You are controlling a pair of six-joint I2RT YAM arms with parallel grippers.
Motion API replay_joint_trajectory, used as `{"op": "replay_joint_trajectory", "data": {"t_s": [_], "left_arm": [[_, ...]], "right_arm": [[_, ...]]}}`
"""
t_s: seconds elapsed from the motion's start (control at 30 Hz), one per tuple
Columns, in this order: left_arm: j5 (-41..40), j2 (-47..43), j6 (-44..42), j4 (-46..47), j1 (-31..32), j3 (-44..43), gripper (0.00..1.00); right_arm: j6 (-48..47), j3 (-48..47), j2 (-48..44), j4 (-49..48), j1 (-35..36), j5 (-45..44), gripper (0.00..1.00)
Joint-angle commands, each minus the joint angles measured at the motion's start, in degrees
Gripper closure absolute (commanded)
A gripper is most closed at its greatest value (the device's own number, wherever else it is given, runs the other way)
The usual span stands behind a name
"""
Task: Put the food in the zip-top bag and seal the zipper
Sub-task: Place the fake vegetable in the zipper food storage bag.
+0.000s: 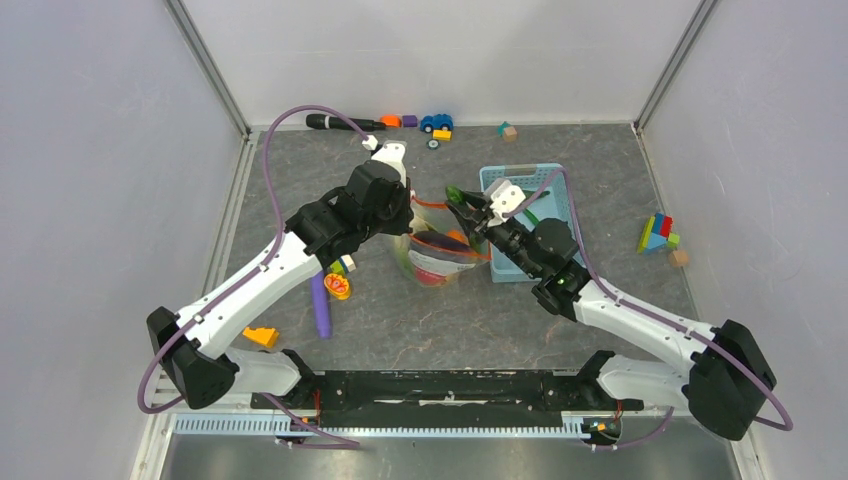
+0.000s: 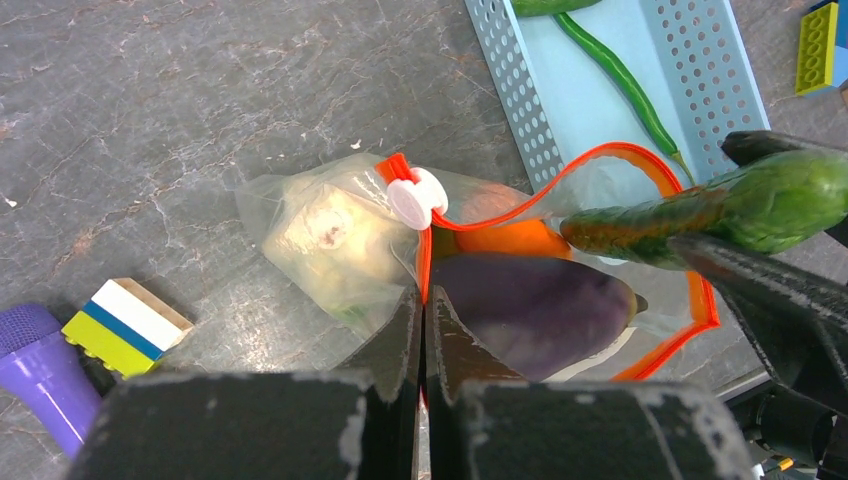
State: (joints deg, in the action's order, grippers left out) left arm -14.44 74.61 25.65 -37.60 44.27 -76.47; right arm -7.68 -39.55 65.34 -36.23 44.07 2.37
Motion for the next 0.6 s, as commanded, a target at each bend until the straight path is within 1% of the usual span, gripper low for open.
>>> {"op": "replay_joint_trajectory", "data": {"t_s": [0.0,0.1,0.13,0.2,0.37,0.57], "left_arm": [[0.2,-2.0,-0.5,2.4,0.0,-0.3,0.98],[0.2,-1.6,-0.3,2.4,0.0,-0.5,0.98],[0.2,-1.5,-0.2,2.4,0.0,-0.6,0.98],[0.2,-1.2,-0.2,2.4,0.0,-0.9,0.98],[0.2,-0.5,-0.2,2.4,0.0,-2.0,0.98],[1.5,0.9,-0.6,2.4,0.0,-4.2,0.98]], "right_arm": [[1.8,2.6,-1.0,-7.9,-0.3,-1.7,1.00],[-1.5,3.9,-0.8,-6.4,-0.2,5.1,1.00],[-2.9,3.5,-0.5,-4.1,-0.2,6.6,1.00],[-4.5,2.1,0.2,0.8,-0.2,7.1,1.00],[-8.7,1.8,0.4,5.3,-0.1,8.6,1.00],[-13.6,-4.5,4.3,17.3,0.7,11.3,1.00]]}}
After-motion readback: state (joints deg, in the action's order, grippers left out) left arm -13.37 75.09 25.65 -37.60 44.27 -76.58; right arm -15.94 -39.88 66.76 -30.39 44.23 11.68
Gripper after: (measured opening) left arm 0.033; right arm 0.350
